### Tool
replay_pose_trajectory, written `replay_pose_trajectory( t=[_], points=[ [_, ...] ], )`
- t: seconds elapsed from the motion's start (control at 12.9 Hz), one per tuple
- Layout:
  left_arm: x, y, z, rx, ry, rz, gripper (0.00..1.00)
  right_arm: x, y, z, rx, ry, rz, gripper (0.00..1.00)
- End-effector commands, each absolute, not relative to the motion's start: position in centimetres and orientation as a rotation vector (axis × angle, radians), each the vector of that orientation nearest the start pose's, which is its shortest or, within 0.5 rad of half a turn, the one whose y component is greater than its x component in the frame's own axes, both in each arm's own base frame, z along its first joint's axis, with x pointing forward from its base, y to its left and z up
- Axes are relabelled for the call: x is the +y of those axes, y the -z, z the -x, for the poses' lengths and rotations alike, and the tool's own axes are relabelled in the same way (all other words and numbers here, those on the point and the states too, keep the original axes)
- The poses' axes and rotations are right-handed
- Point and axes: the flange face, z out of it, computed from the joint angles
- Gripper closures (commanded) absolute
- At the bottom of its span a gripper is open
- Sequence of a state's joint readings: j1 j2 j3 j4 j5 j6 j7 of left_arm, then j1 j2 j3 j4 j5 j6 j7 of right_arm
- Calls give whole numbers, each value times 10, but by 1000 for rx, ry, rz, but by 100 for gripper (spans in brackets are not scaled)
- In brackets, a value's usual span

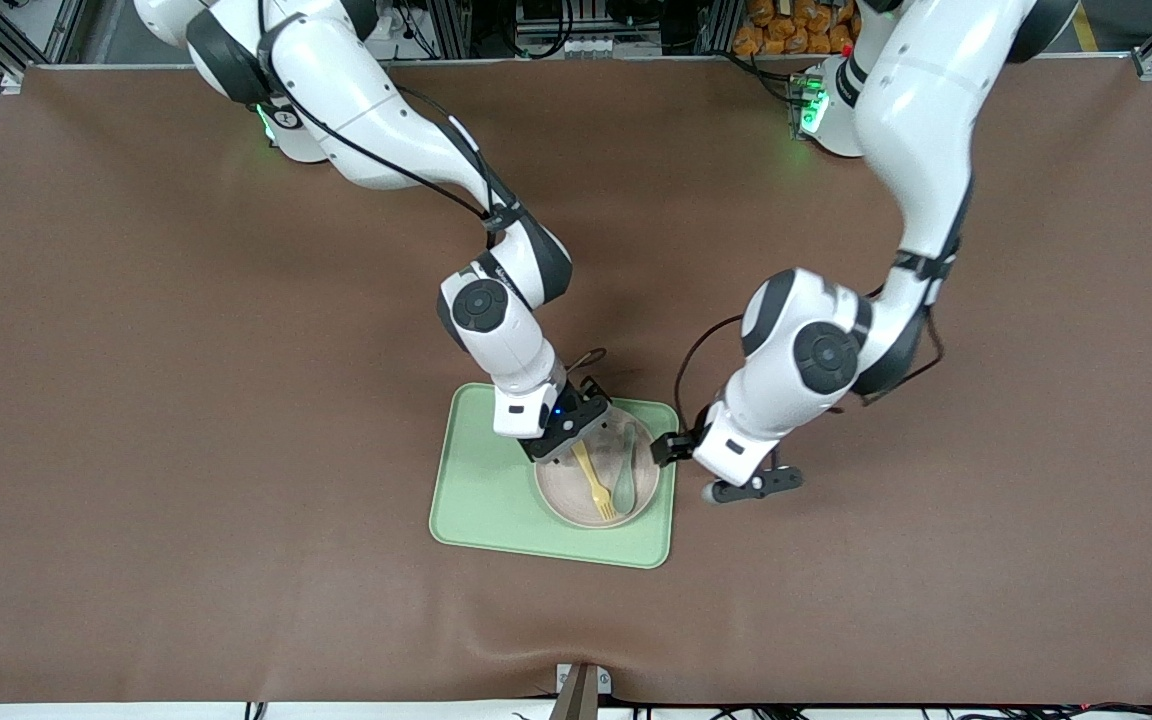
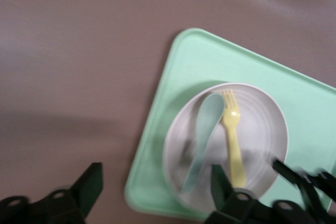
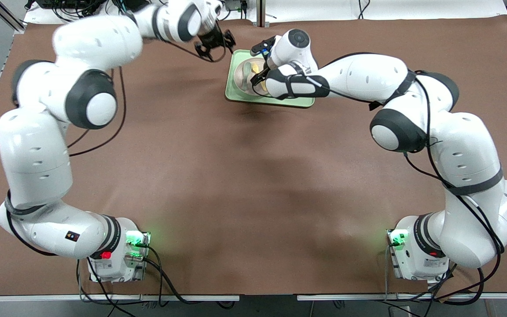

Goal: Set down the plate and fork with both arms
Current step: 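Grasp the yellow fork with the right gripper while the left gripper releases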

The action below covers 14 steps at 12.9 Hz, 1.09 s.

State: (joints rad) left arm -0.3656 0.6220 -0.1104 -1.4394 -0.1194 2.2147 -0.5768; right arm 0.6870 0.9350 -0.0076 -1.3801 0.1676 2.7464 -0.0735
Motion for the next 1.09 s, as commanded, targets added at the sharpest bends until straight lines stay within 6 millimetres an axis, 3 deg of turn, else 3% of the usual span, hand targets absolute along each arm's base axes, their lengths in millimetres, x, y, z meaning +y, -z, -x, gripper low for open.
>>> replay_pose_trajectory(
  t=[0.0, 0.08, 0.16, 0.31, 0.54, 0.78, 0.93, 1.01],
  points=[
    [-293, -420, -634, -314, 33, 3256, 0, 480, -172, -608, -915, 647, 2720, 27],
    [-269, -446, -633, -330, 11, 3242, 0, 474, -171, -612, -936, 661, 2734, 37],
    [-247, -467, -630, -297, -13, 3239, 0, 473, -171, -611, -951, 663, 2736, 55],
    [-221, -511, -616, -268, -25, 3233, 0, 476, -170, -608, -941, 672, 2729, 100],
    [-187, -571, -592, -294, -9, 3216, 0, 469, -191, -611, -771, 653, 2757, 100],
    [-171, -617, -561, -261, -10, 3208, 0, 452, -245, -605, -474, 606, 2787, 100],
    [-159, -644, -543, -260, 1, 3208, 0, 430, -267, -614, -249, 546, 2816, 100],
    [-154, -659, -531, -237, 8, 3209, 0, 409, -263, -614, -122, 497, 2842, 100]
  ],
)
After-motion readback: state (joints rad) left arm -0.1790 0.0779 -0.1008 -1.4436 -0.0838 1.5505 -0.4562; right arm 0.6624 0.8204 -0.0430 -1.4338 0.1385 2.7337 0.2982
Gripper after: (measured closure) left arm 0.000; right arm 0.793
